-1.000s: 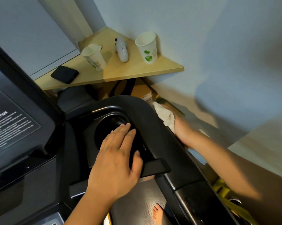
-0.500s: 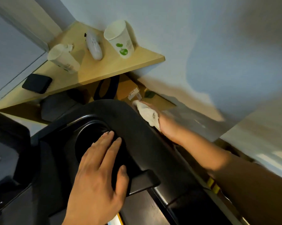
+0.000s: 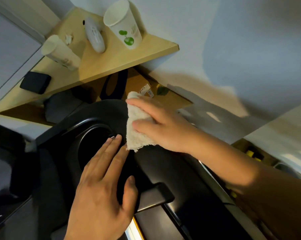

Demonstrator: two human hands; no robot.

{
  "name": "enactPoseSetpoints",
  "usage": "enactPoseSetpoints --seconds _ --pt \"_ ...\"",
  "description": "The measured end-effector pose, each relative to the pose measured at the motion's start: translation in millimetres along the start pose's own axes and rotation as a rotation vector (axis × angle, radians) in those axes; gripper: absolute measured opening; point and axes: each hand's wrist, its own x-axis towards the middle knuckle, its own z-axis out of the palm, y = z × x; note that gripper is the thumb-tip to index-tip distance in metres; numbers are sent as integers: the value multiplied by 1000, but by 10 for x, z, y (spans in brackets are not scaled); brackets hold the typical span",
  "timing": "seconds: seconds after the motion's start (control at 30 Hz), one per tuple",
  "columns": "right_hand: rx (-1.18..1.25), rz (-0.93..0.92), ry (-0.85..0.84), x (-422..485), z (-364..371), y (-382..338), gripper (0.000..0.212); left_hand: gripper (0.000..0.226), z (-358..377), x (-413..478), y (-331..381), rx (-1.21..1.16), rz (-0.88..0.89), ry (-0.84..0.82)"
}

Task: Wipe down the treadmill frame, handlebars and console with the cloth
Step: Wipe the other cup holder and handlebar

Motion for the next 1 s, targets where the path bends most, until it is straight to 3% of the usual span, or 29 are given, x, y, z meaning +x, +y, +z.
enactPoseSetpoints --seconds 0.2,0.4,0.5,0.57,0.63,0.77,1.0 --pt "-681 -185 17 549 245 -262 51 62 6 -16 0 18 -48 -22" --pt "-1058 -373 -60 689 483 -495 53 57 0 -49 20 7 -41 5" --pt "-1066 -398 -27 498 442 -466 53 58 -18 -171 0 50 -119 5" --pt "-975 -270 -8 264 347 -409 55 69 -20 -398 -54 115 -228 -75" --pt "-919 -129 32 -56 307 -301 64 77 -17 -665 -88 181 -316 -124" --pt "-1063 -114 18 -168 365 -247 85 81 -44 -716 -93 161 -377 -200" --pt "-958 -150 44 437 388 -319 65 74 -35 -504 -121 104 -351 -193"
